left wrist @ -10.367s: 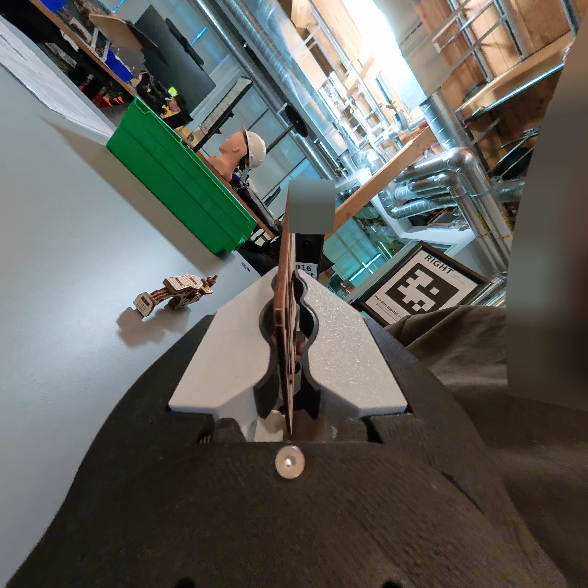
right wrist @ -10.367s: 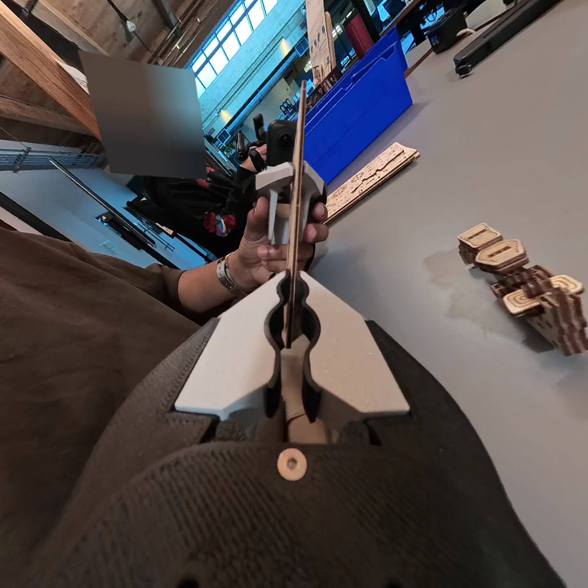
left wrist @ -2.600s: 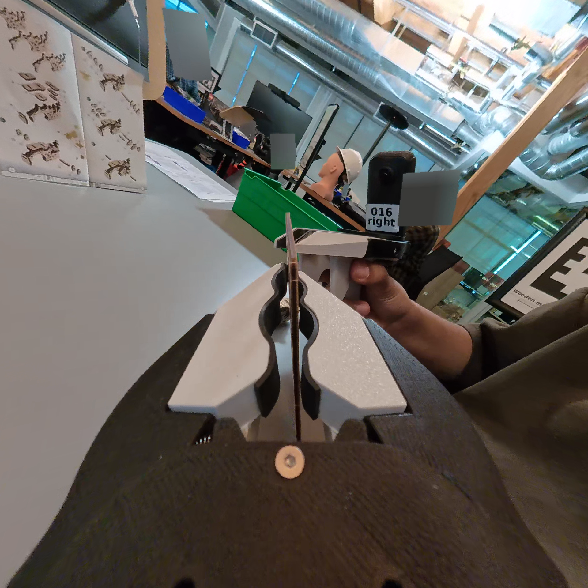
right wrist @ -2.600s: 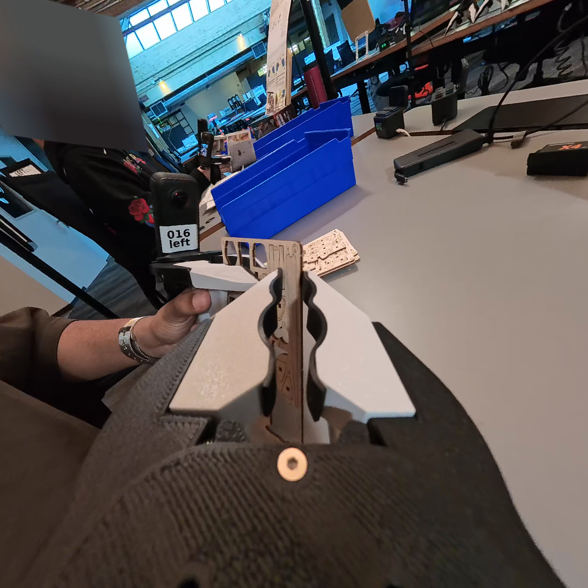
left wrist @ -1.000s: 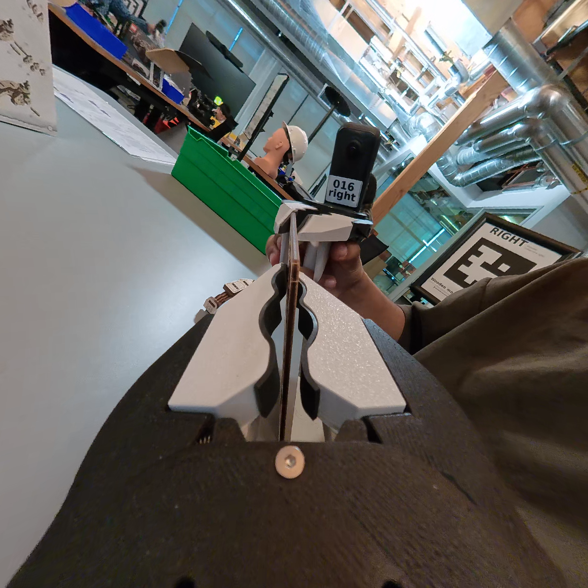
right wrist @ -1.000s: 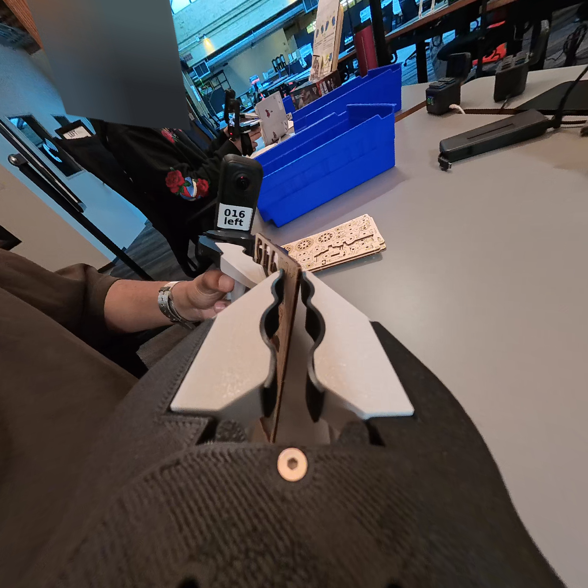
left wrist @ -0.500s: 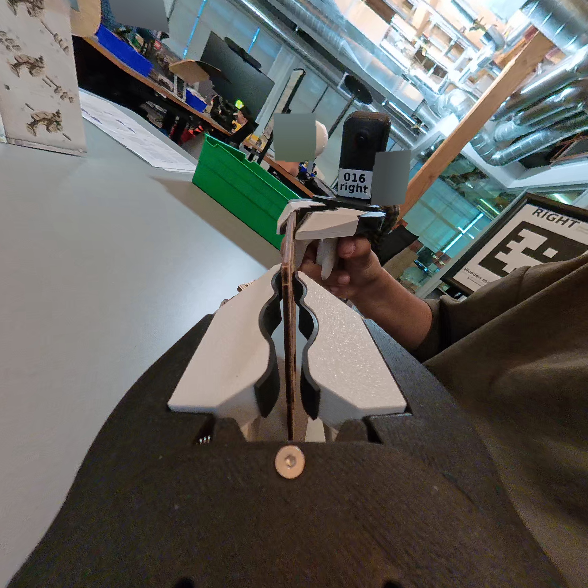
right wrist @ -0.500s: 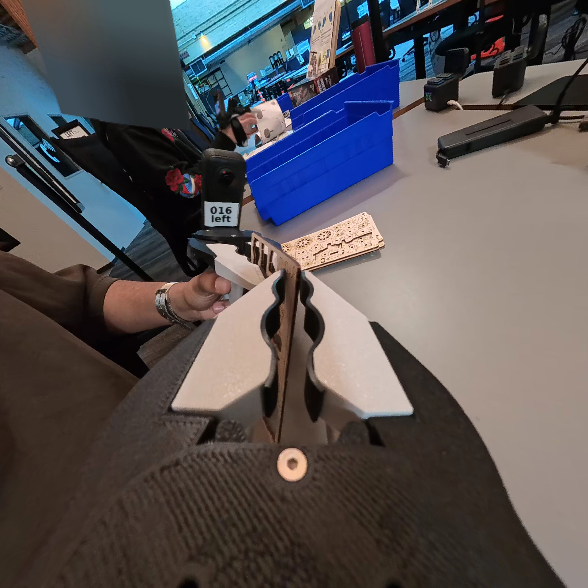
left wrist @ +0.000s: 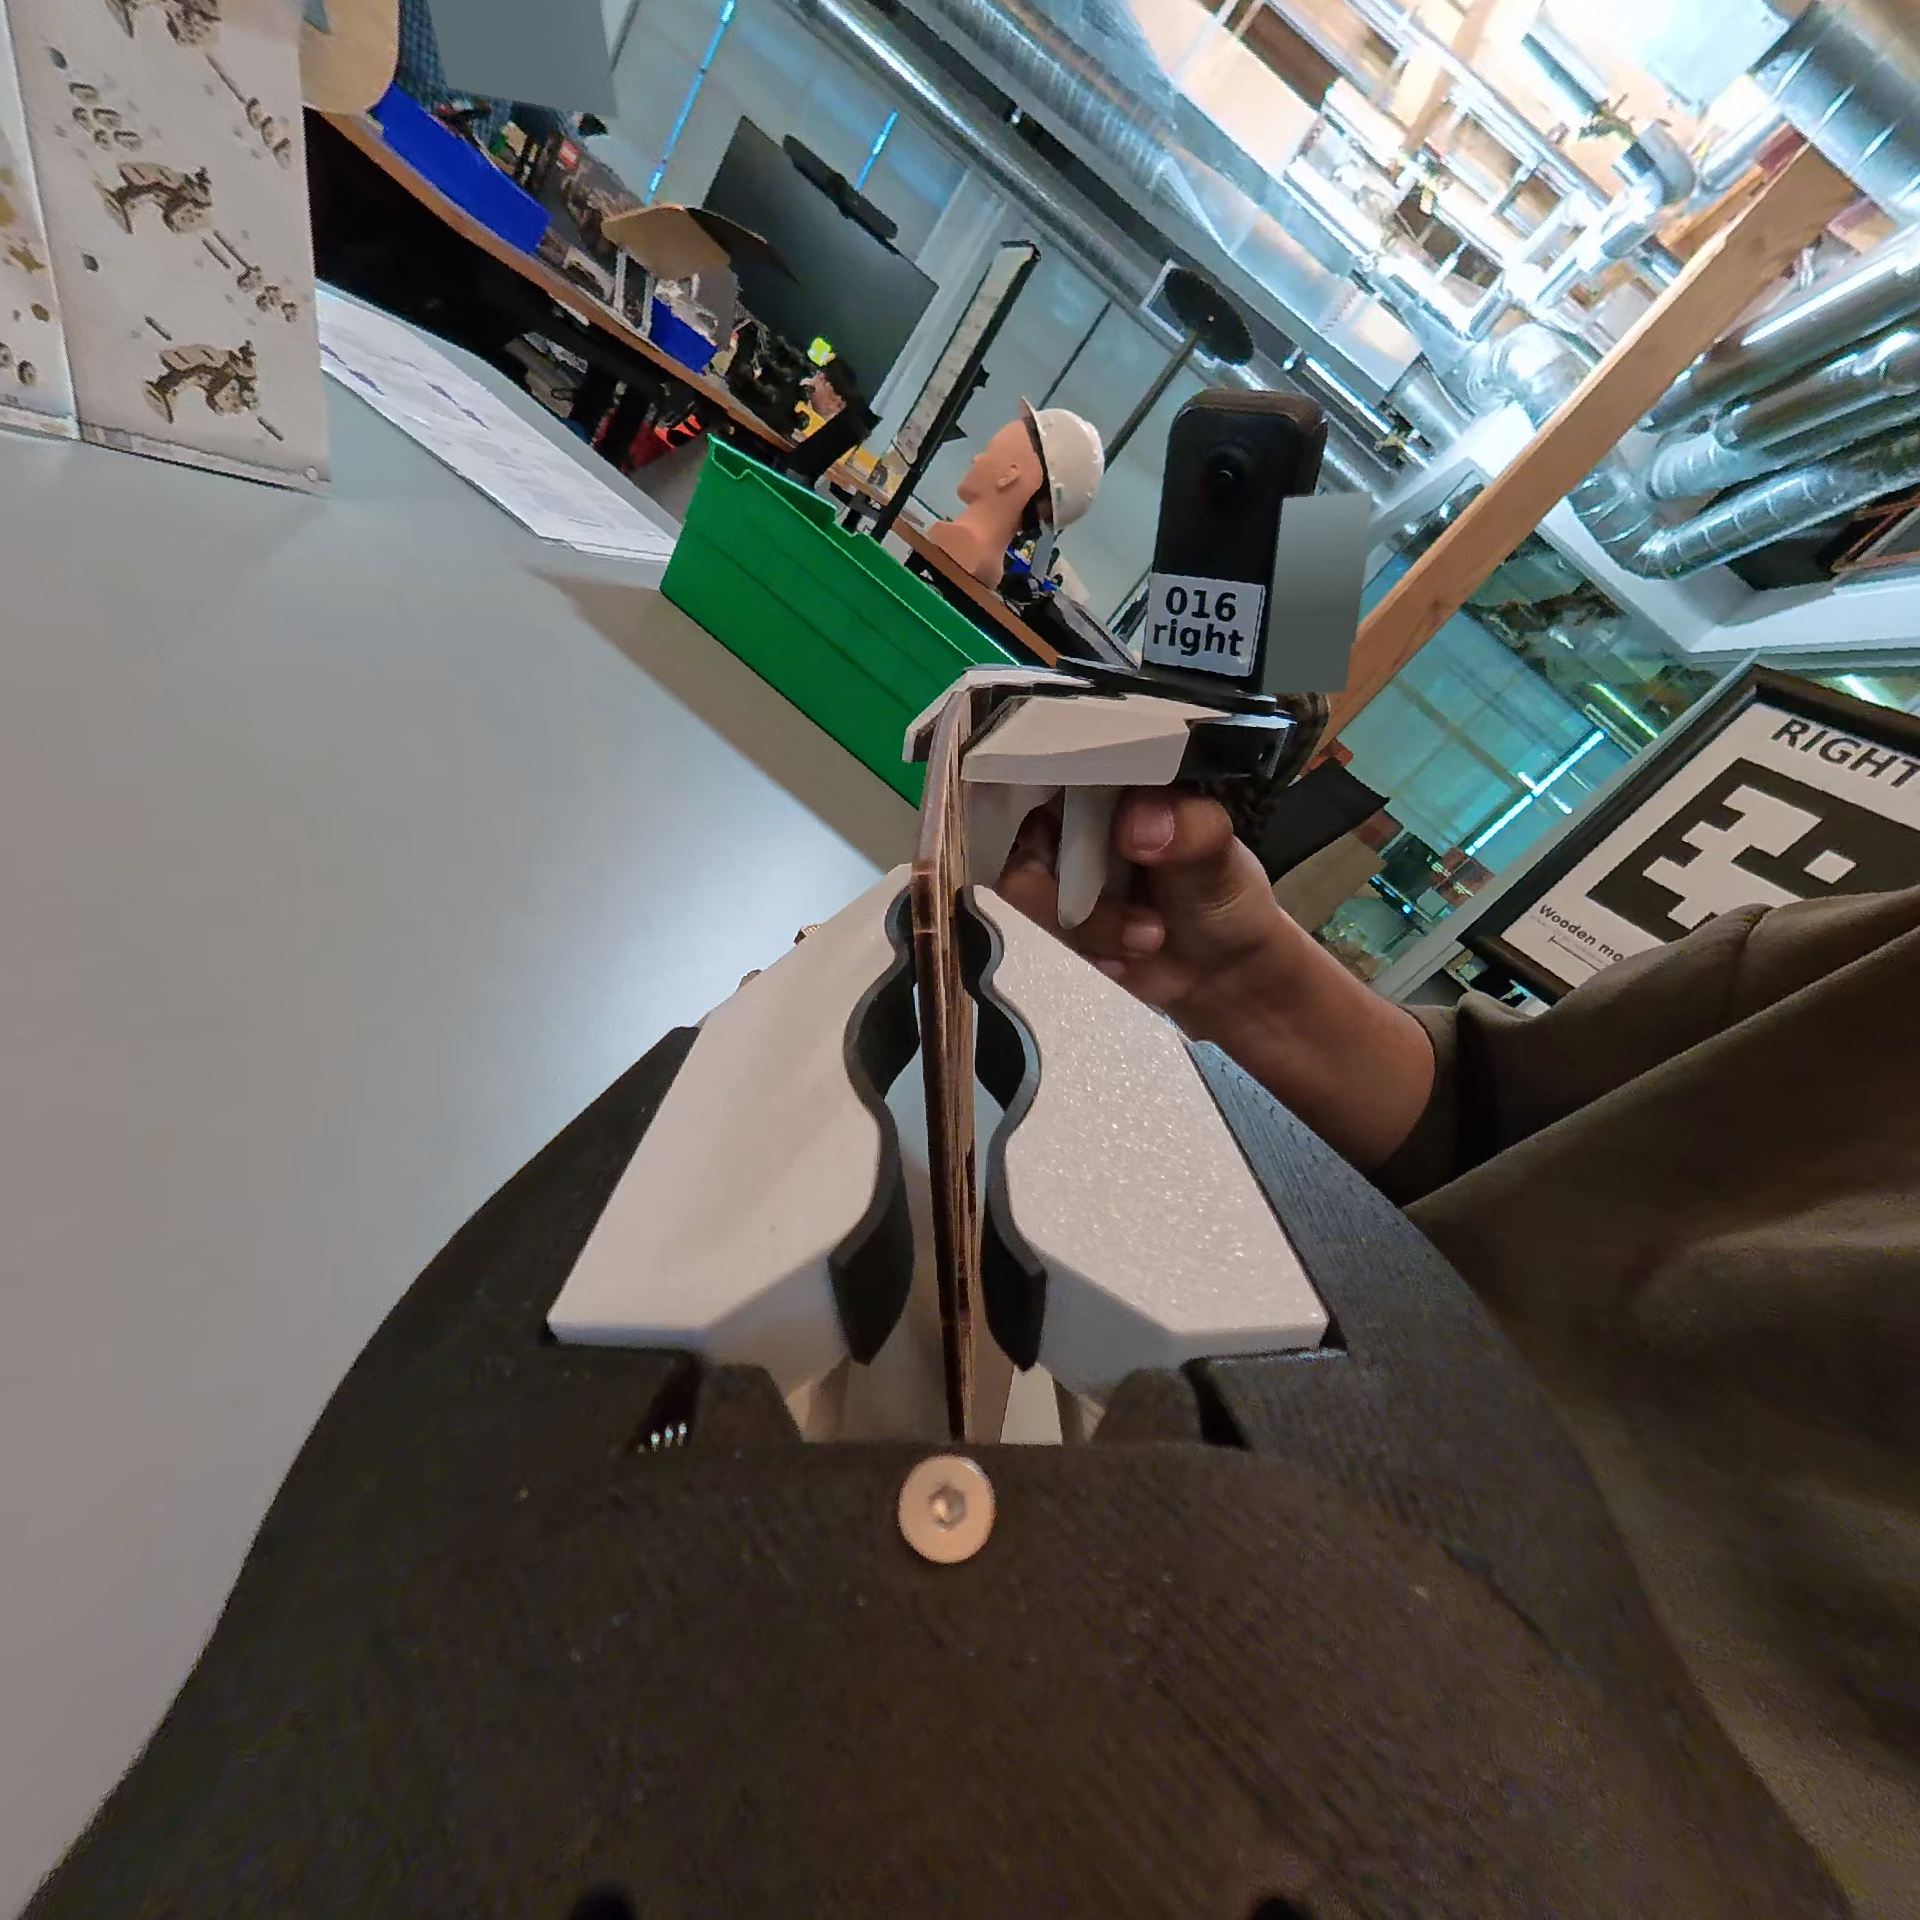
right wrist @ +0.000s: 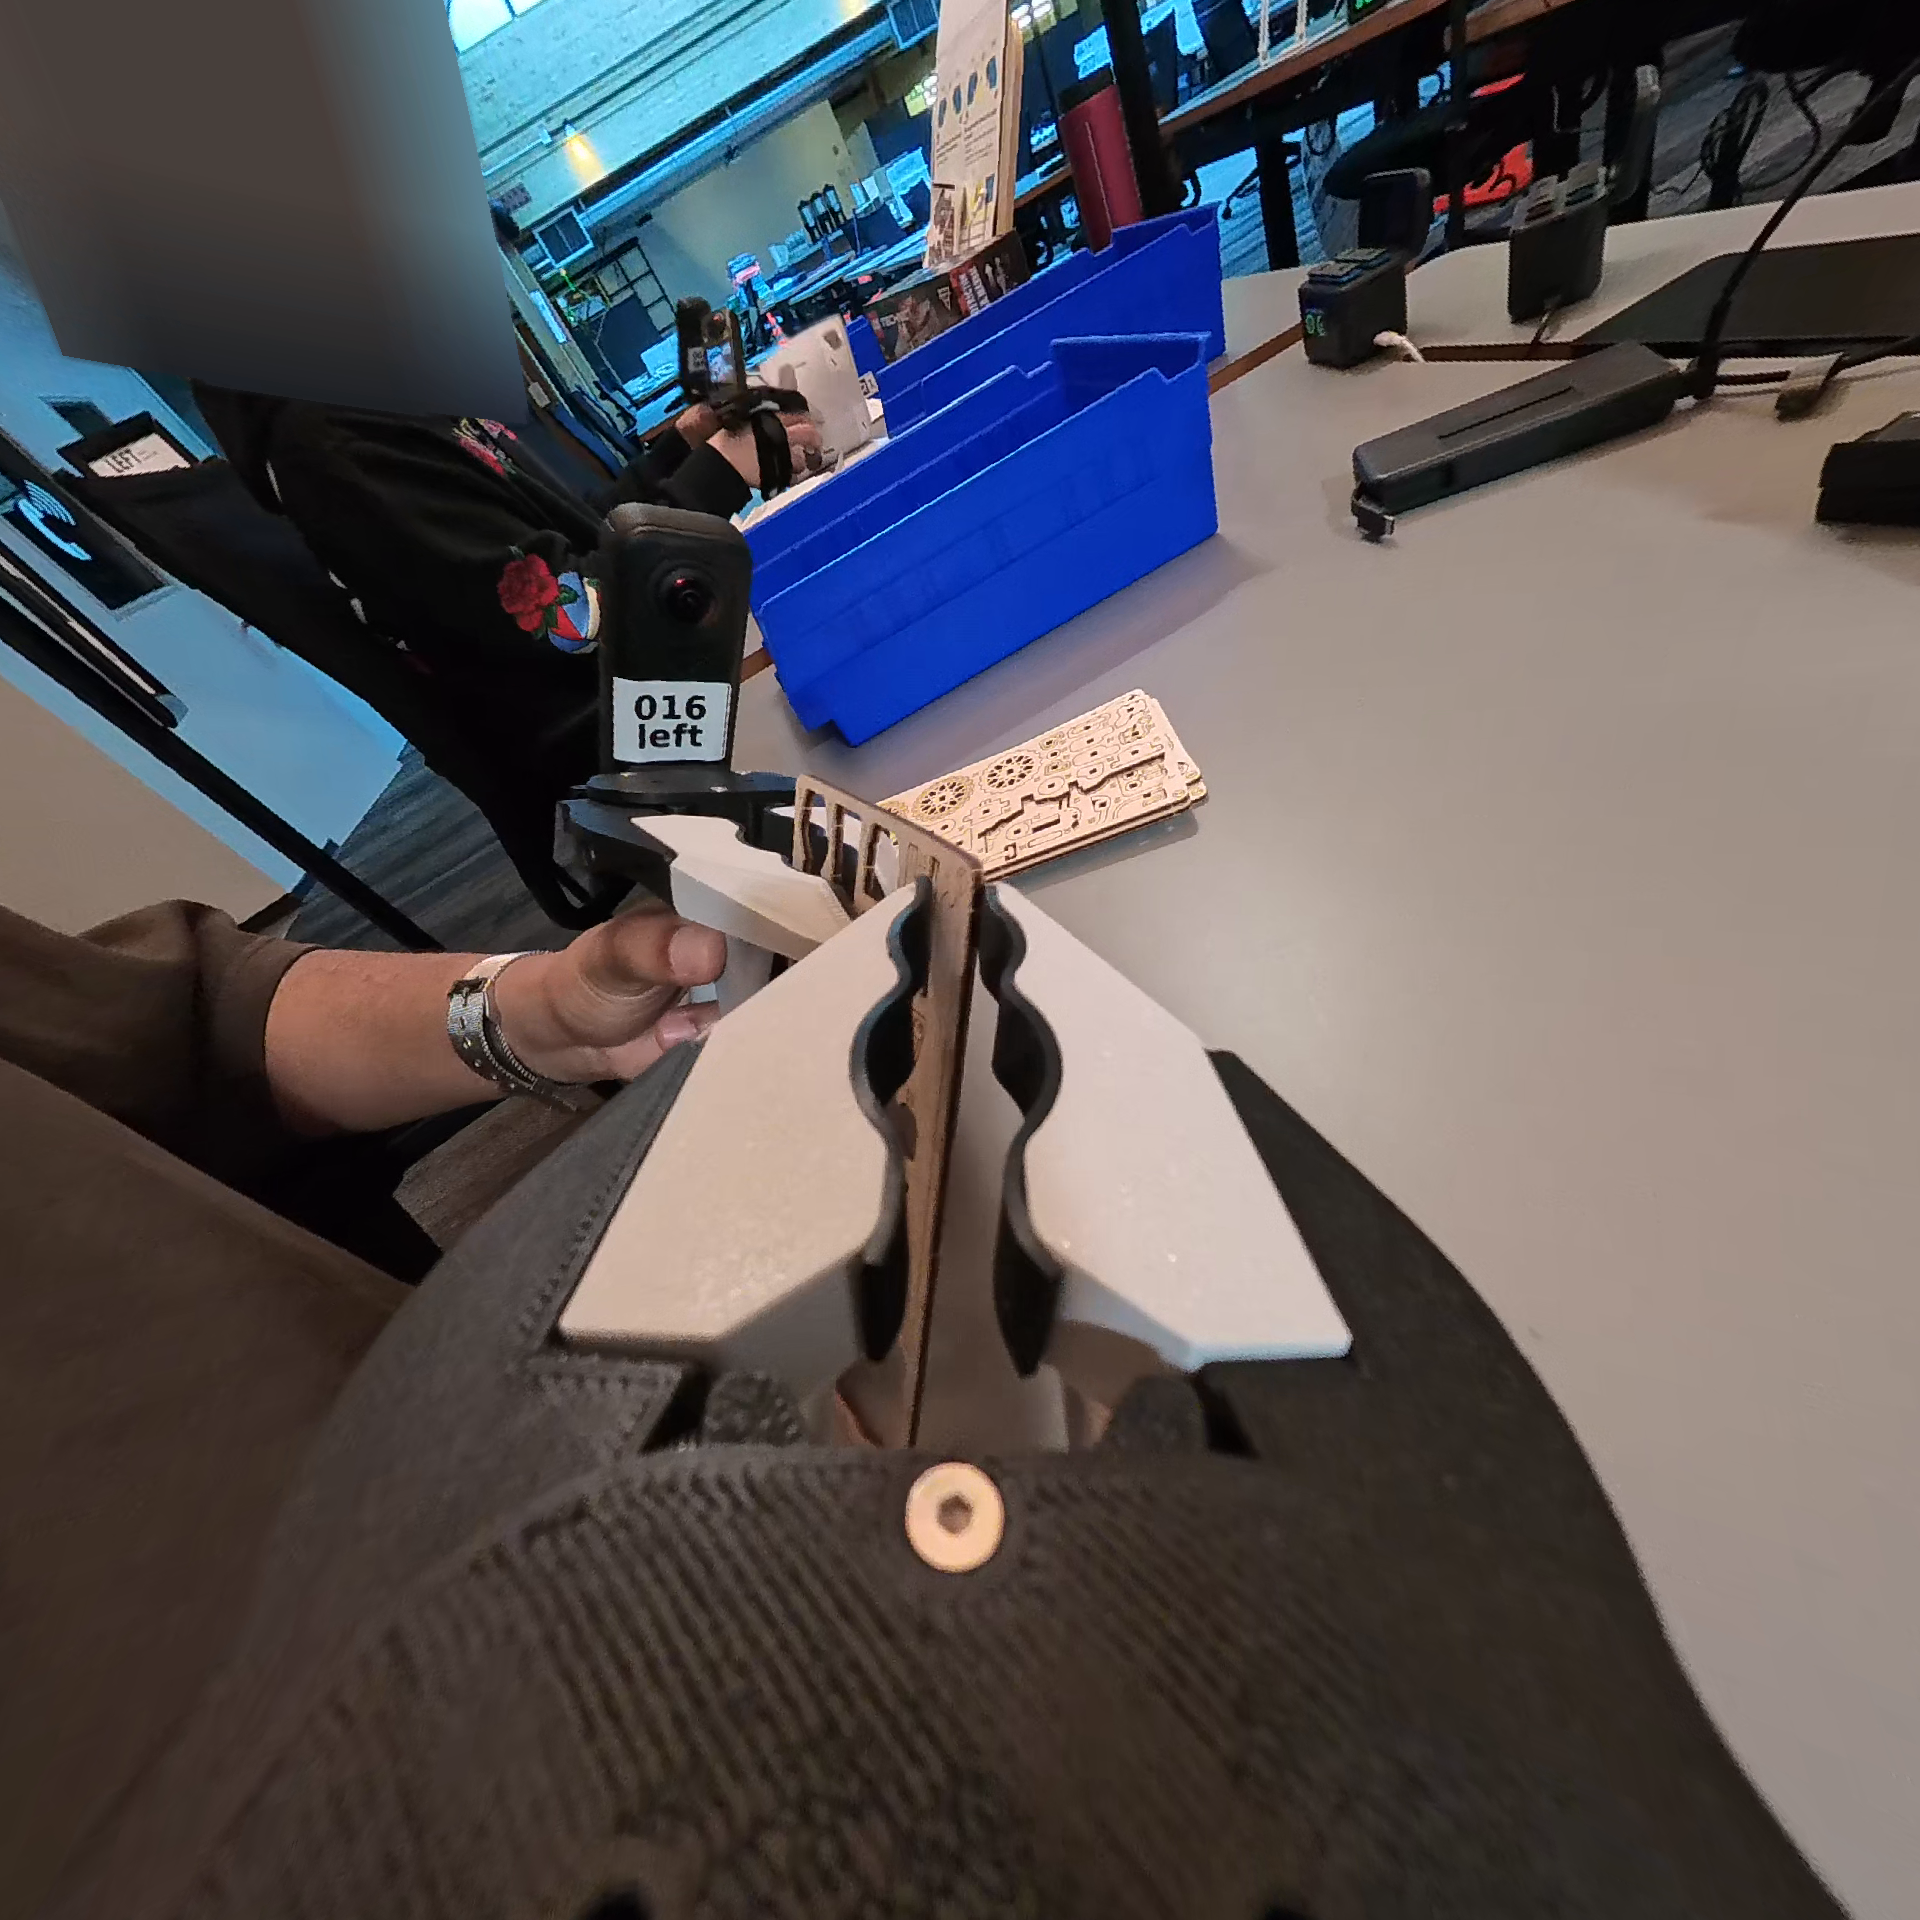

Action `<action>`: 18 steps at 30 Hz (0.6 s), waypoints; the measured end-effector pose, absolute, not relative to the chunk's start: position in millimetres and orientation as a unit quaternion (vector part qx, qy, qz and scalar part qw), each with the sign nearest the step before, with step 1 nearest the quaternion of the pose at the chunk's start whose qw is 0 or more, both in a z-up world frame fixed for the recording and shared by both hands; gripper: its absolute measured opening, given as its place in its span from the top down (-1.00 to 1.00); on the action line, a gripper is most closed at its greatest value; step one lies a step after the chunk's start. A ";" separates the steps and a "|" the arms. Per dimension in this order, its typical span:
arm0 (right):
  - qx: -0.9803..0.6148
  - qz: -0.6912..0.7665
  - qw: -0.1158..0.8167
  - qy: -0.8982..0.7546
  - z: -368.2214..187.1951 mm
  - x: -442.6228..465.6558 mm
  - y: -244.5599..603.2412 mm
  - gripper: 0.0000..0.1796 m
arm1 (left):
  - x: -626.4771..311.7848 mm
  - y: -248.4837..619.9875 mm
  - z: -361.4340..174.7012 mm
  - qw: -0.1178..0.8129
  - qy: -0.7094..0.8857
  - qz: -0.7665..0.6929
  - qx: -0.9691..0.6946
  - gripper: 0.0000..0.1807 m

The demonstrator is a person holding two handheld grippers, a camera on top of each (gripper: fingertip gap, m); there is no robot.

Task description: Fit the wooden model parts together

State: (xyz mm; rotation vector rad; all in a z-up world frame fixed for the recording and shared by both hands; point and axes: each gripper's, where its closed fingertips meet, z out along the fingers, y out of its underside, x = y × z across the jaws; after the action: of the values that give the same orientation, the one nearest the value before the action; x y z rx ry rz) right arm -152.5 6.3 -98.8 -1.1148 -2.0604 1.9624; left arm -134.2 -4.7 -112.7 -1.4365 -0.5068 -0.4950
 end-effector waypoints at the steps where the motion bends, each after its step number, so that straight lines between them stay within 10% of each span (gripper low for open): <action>1: -0.365 0.641 0.044 -0.673 -98.5 -152.5 6.3 0.92 | -134.2 -4.7 -112.5 0.696 -0.228 -0.222 -0.643 1.00; 18: -0.377 0.645 0.030 -0.664 -100.3 -153.8 5.6 0.91 | -139.9 -9.5 -110.1 0.703 -0.241 -0.251 -0.620 1.00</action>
State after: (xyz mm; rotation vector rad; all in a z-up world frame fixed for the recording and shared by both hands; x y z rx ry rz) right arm -153.8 5.6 -100.3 -1.1615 -2.0479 1.9876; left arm -139.9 -9.5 -110.1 -1.3791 -0.5364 -0.5582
